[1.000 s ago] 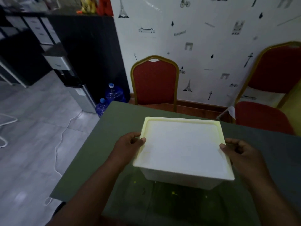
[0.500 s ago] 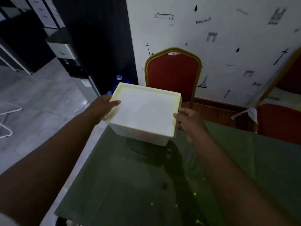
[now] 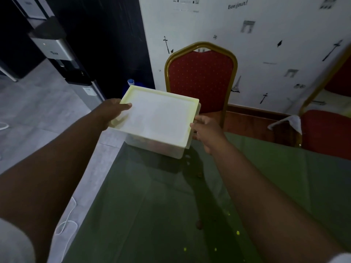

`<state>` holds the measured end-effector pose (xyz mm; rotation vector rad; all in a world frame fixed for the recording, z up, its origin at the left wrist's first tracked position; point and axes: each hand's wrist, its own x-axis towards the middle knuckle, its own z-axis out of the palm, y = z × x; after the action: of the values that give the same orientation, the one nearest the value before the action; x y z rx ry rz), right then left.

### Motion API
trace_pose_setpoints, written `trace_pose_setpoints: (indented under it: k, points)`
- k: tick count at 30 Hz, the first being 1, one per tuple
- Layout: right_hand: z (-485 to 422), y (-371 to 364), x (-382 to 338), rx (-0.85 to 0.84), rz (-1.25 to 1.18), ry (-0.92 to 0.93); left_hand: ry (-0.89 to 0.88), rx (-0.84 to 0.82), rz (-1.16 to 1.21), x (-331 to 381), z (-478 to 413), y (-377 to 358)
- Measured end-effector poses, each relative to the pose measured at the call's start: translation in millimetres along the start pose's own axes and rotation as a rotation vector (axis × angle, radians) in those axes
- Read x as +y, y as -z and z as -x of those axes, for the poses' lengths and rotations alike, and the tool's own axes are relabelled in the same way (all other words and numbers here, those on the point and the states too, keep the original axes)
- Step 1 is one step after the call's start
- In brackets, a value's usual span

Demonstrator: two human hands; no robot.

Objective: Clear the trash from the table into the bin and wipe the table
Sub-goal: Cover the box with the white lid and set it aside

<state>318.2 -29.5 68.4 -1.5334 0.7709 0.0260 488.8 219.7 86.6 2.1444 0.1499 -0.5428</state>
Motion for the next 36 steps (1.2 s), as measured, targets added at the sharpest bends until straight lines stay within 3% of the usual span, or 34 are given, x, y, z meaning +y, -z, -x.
trace_pose_setpoints:
  k: [9,13,16,23,28,36]
  points:
    - [13,8,7,-0.013,0.046,0.074,-0.042,0.065,-0.23,-10,2,-1]
    - [26,33,11,0.082,0.04,0.099,-0.163,0.209,-0.316,2,19,-12]
    - [39,69,18,0.195,0.022,0.125,-0.281,0.219,-0.214,22,42,-35]
    - [109,188,45,0.456,0.034,0.197,-0.494,-0.067,-0.02,81,132,-146]
    - [200,291,97,0.702,0.093,0.156,-0.579,-0.399,0.029,106,229,-268]
    - [388,432,228,1.133,-0.047,-0.064,-0.683,-0.813,-0.178,112,400,-464]
